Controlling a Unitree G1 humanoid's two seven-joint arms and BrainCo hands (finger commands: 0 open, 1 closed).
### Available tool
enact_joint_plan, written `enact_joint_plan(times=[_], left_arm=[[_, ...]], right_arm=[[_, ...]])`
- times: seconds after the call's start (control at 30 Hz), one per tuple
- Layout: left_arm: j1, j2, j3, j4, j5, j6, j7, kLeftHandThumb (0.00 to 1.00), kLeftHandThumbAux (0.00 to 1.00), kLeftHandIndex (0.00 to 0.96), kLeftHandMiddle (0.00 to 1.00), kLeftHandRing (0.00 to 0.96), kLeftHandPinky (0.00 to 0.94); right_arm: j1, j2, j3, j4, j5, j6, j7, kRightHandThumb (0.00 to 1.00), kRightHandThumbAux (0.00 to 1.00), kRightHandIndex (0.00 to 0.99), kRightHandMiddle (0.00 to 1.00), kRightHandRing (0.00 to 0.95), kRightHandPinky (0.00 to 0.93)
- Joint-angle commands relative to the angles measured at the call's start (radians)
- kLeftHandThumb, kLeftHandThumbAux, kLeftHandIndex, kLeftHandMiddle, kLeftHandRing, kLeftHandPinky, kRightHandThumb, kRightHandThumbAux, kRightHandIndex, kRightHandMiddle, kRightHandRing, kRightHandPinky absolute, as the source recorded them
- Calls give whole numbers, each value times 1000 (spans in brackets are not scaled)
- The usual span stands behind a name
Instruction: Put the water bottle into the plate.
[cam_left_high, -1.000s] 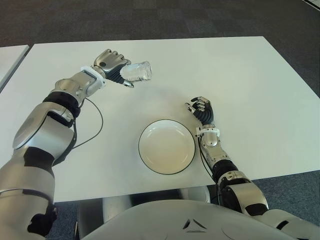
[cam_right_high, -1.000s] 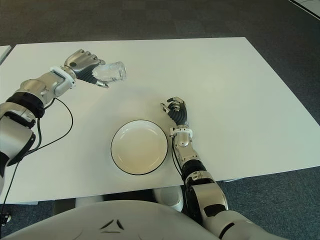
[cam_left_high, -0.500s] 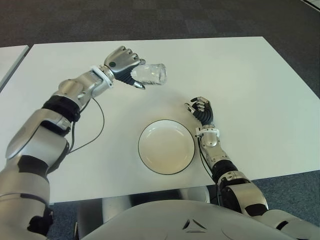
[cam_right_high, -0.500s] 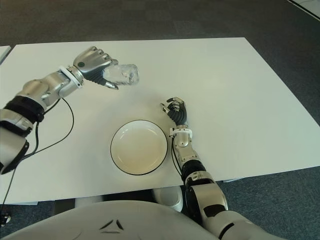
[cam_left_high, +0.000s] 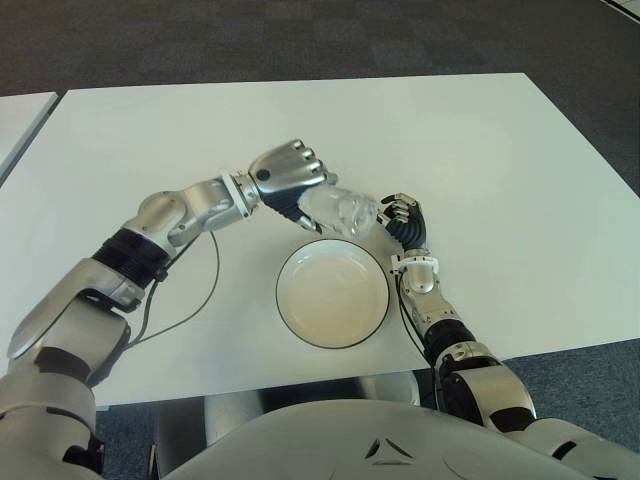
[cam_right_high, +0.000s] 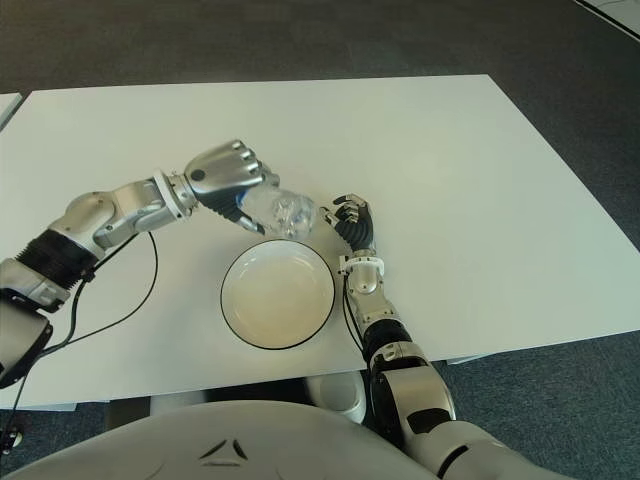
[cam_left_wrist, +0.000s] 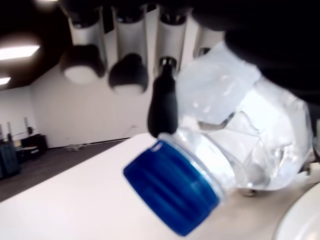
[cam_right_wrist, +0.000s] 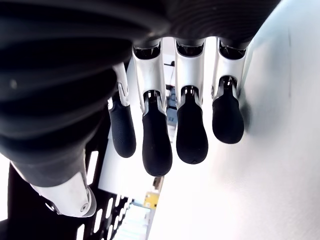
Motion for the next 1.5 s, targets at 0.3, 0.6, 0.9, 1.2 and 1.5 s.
enact_joint_plan(times=[0.3,0.6,0.9,1.2,1.5], left_arm=[[70,-36,-101,41,221,-102,161,741,697,444,869,868,886],[60,-43,-147,70,276,-136,175,740,698,443,873,870,885],[70,-50,-211,53,314,-137,52,742,698,444,877,874,891],[73,-45,-251,47,367,-103,70,743,697,444,874,874,887],[78,-64,-291,114,407,-80,284,839,665,423,597,751,726]], right_arm=[[13,-1,4,9,-7,11,-6,705,729,434,682,690,689],[15,0,1,9,0,13,4,705,729,434,682,689,699],[21,1,3,-13,-10,18,-17,706,730,434,694,700,702],[13,-6,-1,15,3,20,10,706,730,433,678,692,695],[12,-3,-5,20,5,5,6,705,730,433,674,686,694]])
